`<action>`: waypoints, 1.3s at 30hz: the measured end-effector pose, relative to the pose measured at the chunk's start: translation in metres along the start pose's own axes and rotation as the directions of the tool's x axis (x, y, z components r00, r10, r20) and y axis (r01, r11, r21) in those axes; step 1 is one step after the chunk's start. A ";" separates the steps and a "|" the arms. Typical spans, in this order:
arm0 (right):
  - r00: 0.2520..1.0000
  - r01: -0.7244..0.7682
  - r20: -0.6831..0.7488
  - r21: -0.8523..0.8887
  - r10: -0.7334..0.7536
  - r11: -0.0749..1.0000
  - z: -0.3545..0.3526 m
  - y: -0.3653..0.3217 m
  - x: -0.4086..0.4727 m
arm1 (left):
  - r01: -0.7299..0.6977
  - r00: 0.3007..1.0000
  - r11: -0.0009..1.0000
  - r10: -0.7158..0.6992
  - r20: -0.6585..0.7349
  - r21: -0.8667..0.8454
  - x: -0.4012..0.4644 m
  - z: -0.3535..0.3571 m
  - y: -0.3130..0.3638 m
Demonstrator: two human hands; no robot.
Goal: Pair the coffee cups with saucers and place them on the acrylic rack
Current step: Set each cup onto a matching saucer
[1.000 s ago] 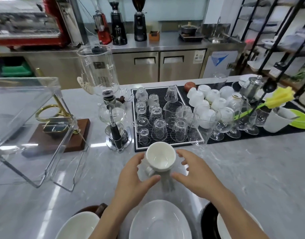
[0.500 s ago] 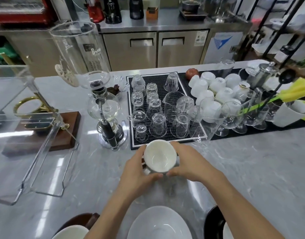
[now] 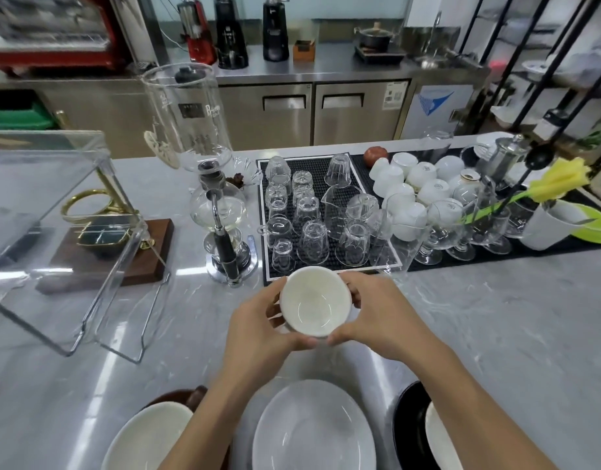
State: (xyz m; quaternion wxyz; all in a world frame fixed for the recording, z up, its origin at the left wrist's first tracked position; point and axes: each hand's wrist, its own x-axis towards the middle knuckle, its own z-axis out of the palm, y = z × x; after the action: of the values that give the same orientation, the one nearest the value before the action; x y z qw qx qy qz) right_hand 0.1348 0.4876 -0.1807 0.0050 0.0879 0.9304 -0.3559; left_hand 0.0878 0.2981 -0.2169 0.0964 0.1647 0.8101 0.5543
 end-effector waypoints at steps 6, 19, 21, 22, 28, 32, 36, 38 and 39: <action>1.000 -0.030 -0.009 0.022 0.030 0.999 0.008 -0.006 -0.044 | 0.001 1.000 1.000 -0.001 0.012 -0.021 -0.044 -0.007 0.008; 0.990 -0.118 0.083 0.031 0.115 0.992 0.042 -0.007 -0.130 | 0.084 0.988 0.996 -0.085 0.128 0.016 -0.128 -0.012 0.001; 0.988 -0.123 0.096 0.032 0.120 0.992 0.047 -0.006 -0.138 | 0.090 0.987 0.996 -0.092 0.130 0.025 -0.136 -0.010 -0.002; 0.987 -0.129 0.103 0.026 0.126 0.991 0.049 -0.006 -0.140 | 0.094 0.987 0.995 -0.096 0.130 0.026 -0.139 -0.010 -0.003; 0.985 -0.123 0.119 -0.028 0.125 0.992 0.056 -0.008 -0.154 | 0.099 0.984 0.994 -0.105 0.144 0.046 -0.154 -0.008 -0.012; 0.984 -0.126 0.126 -0.036 0.130 0.991 0.060 -0.008 -0.158 | 0.124 0.979 0.991 -0.131 0.153 0.057 -0.157 -0.007 -0.019; 0.985 -0.107 0.131 -0.053 0.113 0.993 0.061 -0.006 -0.159 | 0.149 0.978 0.987 -0.155 0.137 0.051 -0.157 -0.005 -0.023; 0.985 -0.091 0.140 -0.070 0.100 0.993 0.060 -0.006 -0.158 | 0.155 0.978 0.986 -0.162 0.134 0.067 -0.156 -0.004 -0.024; 0.986 -0.087 0.139 -0.075 0.097 0.993 0.060 -0.006 -0.158 | 0.158 0.976 0.985 -0.167 0.137 0.070 -0.156 -0.005 -0.025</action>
State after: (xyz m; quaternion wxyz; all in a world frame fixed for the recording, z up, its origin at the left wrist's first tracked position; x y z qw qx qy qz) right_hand 0.2862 0.4185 -0.2099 0.0910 0.1048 0.9343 -0.3284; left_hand 0.2270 0.2277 -0.2422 0.1940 0.1397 0.8279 0.5073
